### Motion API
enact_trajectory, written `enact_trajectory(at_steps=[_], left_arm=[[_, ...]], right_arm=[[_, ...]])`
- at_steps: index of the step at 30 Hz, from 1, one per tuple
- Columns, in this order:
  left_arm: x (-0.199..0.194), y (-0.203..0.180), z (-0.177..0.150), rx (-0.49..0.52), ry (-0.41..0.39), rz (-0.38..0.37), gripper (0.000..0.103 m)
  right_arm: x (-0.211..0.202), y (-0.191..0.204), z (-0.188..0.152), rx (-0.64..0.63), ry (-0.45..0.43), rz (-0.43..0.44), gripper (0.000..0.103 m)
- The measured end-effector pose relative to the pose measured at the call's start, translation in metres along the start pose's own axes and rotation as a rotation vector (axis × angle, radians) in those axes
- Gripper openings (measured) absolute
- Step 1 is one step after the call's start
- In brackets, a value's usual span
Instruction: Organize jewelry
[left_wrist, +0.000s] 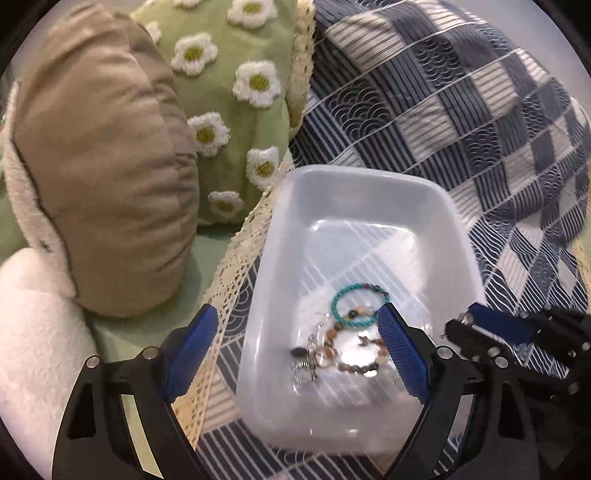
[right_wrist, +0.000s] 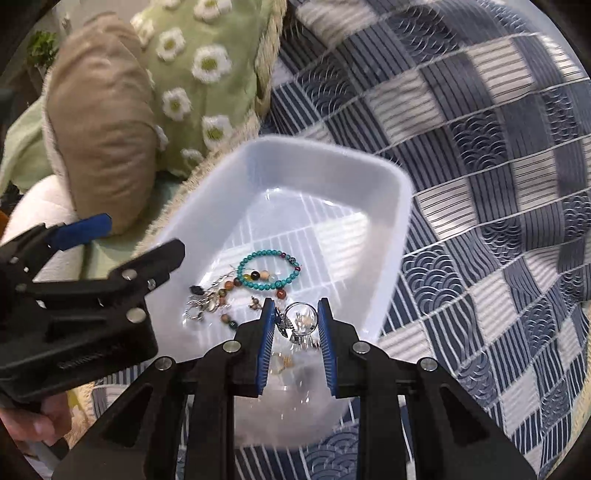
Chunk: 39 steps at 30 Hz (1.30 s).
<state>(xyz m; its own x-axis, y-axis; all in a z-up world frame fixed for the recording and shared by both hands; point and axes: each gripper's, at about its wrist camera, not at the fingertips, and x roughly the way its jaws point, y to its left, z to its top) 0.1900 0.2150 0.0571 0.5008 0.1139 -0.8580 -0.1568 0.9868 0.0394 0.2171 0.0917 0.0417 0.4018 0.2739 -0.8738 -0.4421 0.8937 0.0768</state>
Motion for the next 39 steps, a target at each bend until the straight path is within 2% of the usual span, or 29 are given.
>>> enact_trajectory(at_steps=[7,17,21,24,27,32,35,39], left_arm=[[0.028,-0.007,0.004,0.031,0.042,0.043,0.084],[0.034,-0.013,0.003,0.037,0.052,0.059,0.084],[0.033,-0.01,0.003,0.032,0.052,0.052,0.084],[0.03,-0.007,0.004,0.024,0.044,0.053,0.084],[0.021,-0.002,0.005,-0.006,0.029,0.031,0.084],[-0.008,0.002,0.0,-0.066,-0.016,-0.033,0.084],[-0.026,-0.006,-0.009,-0.055,-0.031,-0.033,0.085],[-0.053,-0.024,-0.025,-0.02,-0.066,-0.042,0.086]], right_arm=[[0.037,-0.01,0.006,0.022,0.049,0.008,0.024],[0.041,-0.016,0.006,0.031,0.053,0.015,0.026],[0.036,-0.012,0.006,0.023,0.037,0.016,0.046],[0.023,-0.008,0.006,0.009,0.009,-0.014,0.051],[0.001,-0.007,0.006,0.007,-0.016,-0.004,0.054],[-0.056,-0.004,-0.008,-0.008,-0.129,-0.075,0.084],[-0.082,-0.008,-0.017,-0.005,-0.172,-0.097,0.088],[-0.11,-0.025,-0.04,0.037,-0.212,-0.105,0.089]])
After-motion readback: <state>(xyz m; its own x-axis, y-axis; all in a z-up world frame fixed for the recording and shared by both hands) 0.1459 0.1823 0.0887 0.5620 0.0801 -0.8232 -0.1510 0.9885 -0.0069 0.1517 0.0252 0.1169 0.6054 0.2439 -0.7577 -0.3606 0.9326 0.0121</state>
